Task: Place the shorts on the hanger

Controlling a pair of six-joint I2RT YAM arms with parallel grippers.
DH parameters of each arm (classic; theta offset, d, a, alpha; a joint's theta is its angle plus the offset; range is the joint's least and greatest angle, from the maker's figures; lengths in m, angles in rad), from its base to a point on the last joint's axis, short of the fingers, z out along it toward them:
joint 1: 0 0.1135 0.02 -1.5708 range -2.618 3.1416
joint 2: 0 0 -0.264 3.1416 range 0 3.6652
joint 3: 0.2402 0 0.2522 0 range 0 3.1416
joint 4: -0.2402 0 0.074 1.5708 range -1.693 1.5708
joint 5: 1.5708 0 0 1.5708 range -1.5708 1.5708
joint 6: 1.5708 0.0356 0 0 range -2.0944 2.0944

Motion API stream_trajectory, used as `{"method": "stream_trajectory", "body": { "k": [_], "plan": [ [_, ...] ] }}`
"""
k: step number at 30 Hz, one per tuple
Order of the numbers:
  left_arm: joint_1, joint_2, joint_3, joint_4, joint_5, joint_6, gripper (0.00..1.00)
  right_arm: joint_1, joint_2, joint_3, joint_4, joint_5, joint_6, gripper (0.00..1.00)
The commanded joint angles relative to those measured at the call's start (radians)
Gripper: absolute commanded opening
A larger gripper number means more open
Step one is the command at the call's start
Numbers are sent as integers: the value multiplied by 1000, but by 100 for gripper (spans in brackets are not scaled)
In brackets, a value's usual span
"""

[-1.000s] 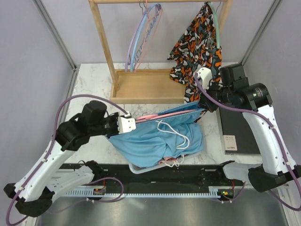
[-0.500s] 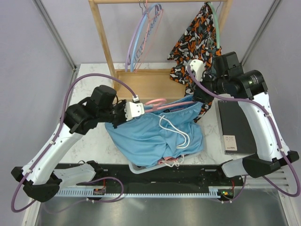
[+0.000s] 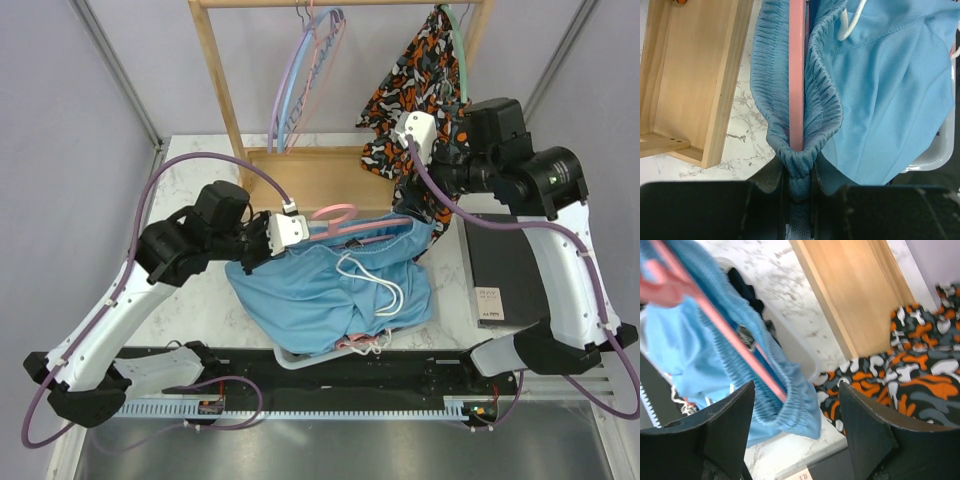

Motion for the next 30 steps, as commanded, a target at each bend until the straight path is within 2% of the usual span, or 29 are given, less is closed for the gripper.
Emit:
{"method": "stream_trajectory", "body": {
  "k": [1,5,9,13,15,16,21,24,26,27,28,30],
  "plan": [
    [-3,-48,2,97,73,-91,2,11,-83,-35,-14,-220,-126,75],
    [-2,-51,-26,114,93,-123,2,90,-189,-256,205,-237,-98,73],
    [-2,-68,-43,136,97,-105,2,175,-189,-341,347,-200,-130,69],
    [-3,-71,-32,133,99,-91,2,222,-137,-321,332,-159,-220,66],
    [-3,-72,-29,133,101,-86,2,253,-120,-325,329,-144,-258,62],
    [-2,-69,-29,134,104,-83,2,264,-114,-331,329,-134,-268,57],
    [-2,-75,-34,137,116,-80,2,328,-108,-397,347,-70,-315,51],
    [-3,-83,-40,139,107,-73,2,339,-108,-420,350,-56,-332,40],
    [-3,-91,-51,139,102,-71,2,339,-115,-430,359,-52,-315,19],
    [-3,-92,-54,139,98,-69,2,340,-117,-428,364,-38,-309,5],
    [-2,-95,-57,139,84,-72,2,339,-124,-424,368,-26,-293,0],
    [-3,-108,-67,130,62,-69,14,339,-135,-410,373,25,-286,0]
  ]
}}
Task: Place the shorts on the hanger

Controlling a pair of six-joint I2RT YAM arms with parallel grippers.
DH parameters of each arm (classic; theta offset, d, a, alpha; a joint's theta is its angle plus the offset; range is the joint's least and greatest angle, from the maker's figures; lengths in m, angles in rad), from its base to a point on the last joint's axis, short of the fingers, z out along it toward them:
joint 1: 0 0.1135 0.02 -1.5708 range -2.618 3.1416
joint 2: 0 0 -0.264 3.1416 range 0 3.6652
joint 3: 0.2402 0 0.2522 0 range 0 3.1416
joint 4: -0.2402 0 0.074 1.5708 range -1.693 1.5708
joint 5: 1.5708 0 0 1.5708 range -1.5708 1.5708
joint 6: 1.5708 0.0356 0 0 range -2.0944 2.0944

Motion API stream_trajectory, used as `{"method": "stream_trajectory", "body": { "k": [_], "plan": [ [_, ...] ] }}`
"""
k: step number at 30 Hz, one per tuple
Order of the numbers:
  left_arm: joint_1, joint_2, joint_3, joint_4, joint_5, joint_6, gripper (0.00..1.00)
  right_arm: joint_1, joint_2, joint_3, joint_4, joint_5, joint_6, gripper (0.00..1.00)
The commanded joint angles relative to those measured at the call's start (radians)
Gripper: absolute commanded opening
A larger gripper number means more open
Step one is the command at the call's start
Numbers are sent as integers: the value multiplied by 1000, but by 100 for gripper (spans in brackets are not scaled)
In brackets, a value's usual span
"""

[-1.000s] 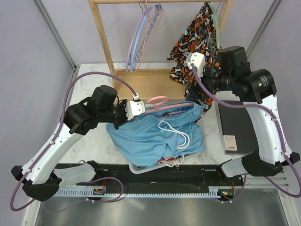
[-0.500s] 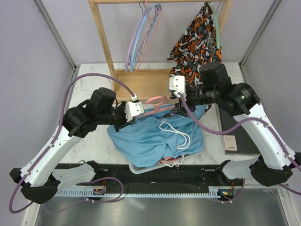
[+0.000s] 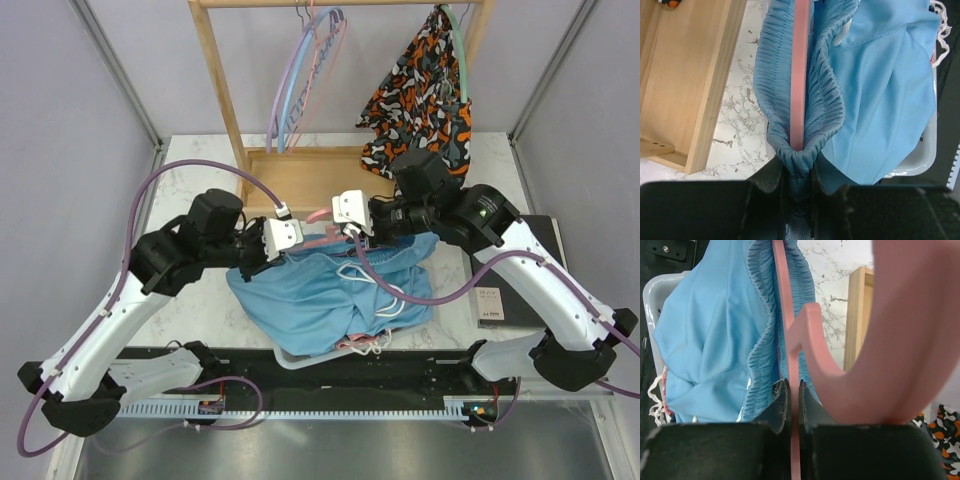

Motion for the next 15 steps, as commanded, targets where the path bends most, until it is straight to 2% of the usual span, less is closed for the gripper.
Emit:
{"method": "stream_trajectory", "body": {
  "k": [1,7,15],
  "plan": [
    [-5,-47,0,77,-9,3,20,5,-38,24,49,97,9,0],
    [0,-100,-7,13,-82,49,21,1,-90,55,28,142,-11,0],
    [26,-155,-38,-12,-125,75,34,-1,-110,101,-41,153,-27,0]
  ]
}}
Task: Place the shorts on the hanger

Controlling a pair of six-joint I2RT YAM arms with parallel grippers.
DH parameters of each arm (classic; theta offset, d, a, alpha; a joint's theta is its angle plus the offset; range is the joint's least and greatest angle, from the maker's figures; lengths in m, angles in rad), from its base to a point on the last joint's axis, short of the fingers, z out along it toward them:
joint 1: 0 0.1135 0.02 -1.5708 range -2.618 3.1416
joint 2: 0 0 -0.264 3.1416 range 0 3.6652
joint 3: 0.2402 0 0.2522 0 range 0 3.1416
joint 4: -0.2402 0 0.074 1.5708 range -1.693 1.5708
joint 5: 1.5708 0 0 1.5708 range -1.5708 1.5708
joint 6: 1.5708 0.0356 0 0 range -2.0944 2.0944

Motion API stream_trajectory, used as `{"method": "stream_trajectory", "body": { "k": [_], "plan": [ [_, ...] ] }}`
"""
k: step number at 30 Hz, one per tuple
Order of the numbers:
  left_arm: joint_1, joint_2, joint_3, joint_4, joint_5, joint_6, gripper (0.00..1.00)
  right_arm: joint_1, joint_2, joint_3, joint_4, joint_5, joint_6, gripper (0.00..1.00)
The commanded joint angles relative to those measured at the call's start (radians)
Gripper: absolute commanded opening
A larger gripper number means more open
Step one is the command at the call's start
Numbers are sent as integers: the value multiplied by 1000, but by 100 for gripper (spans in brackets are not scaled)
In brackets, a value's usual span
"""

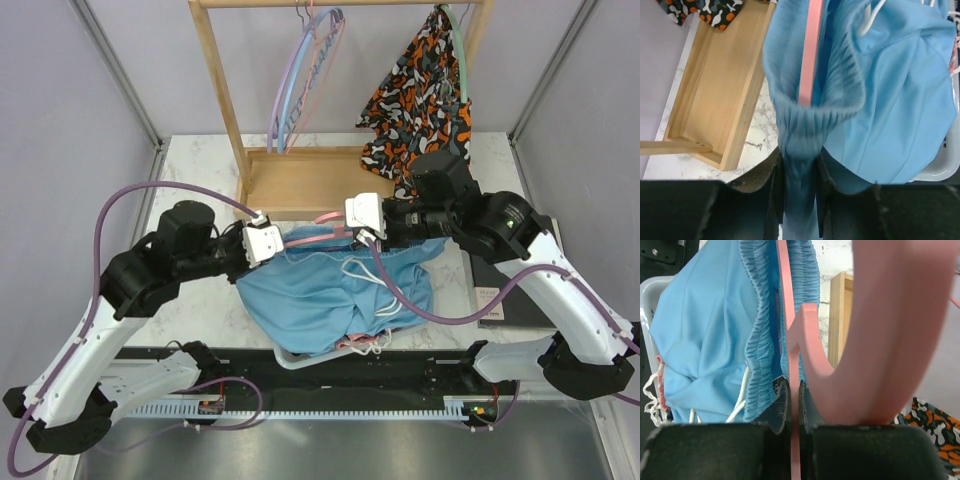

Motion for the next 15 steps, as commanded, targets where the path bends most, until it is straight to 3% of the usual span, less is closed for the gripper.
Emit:
{"method": "stream_trajectory", "body": {
  "k": [1,5,12,15],
  "plan": [
    [25,-47,-18,-67,-67,35,35,-23,-46,83,-42,105,-20,0],
    [26,-61,-22,-66,-62,33,43,-23,-53,88,-62,105,-23,0],
    [40,-78,-67,-41,-78,15,44,-23,-61,132,-71,117,37,0],
    [49,-85,-87,-3,-92,-31,54,-24,-40,194,-88,152,81,0]
  ]
}}
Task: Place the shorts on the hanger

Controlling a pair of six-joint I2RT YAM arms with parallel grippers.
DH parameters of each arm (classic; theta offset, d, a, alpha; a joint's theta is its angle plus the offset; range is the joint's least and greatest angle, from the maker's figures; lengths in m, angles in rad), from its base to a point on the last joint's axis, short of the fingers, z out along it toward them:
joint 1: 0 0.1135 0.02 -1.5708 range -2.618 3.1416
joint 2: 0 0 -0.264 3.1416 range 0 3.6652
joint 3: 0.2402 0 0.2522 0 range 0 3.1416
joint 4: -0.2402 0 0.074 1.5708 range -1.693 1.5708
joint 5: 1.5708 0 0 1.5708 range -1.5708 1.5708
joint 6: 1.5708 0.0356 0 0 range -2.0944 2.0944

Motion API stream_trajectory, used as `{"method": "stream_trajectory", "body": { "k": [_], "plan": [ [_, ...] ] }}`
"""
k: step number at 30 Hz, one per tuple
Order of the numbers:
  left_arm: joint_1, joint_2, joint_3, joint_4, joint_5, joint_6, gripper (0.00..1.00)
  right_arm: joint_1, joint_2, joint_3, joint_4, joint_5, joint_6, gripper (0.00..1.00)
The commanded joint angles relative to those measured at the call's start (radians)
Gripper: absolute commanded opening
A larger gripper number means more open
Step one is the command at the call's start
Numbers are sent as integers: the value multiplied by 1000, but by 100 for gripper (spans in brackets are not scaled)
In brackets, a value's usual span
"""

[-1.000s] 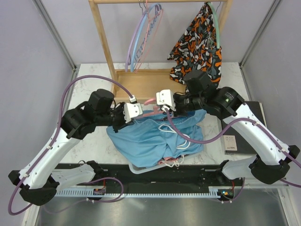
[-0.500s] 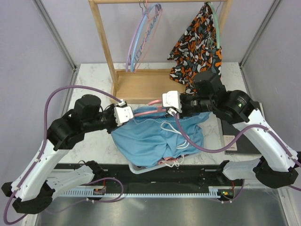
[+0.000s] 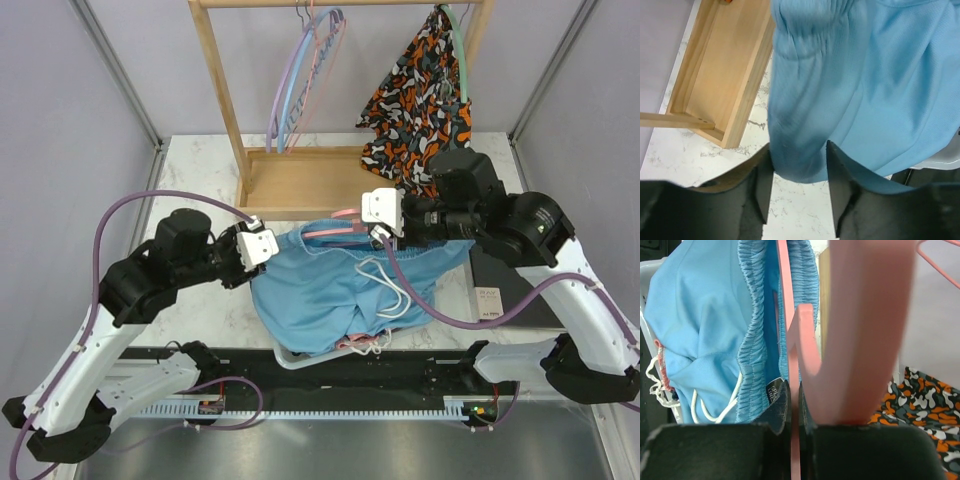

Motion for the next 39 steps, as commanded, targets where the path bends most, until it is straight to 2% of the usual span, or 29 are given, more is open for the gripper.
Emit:
{"method": "stream_trajectory", "body": {
  "k": [1,4,8,15,17,18,19,22,24,28,32,39],
  "plan": [
    [17,-39,-37,73,-42,-65,56,-10,1,138,36,68,75,0],
    [26,-111,-106,134,-19,-157,57,-10,11,147,12,72,73,0],
    [26,-134,-149,150,6,-117,57,-10,10,114,4,74,61,0],
    [28,-114,-62,170,27,-137,61,-10,30,112,-4,68,69,0],
    [26,-87,7,130,131,-87,61,-8,31,106,-4,63,61,0],
    [26,-64,24,109,174,-70,62,-10,30,101,-1,59,59,0],
    [28,-50,36,101,226,-66,70,-10,30,100,1,51,59,0],
    [26,5,72,133,237,-77,78,-10,34,104,6,31,67,0],
    [26,19,92,167,245,-51,79,-10,36,104,9,16,69,0],
    [26,90,157,180,282,1,75,-8,39,109,9,7,62,0],
    [22,148,205,193,311,36,67,-8,44,115,10,-12,64,0],
    [11,165,204,211,360,33,60,-10,56,129,7,-24,61,0]
  ]
}}
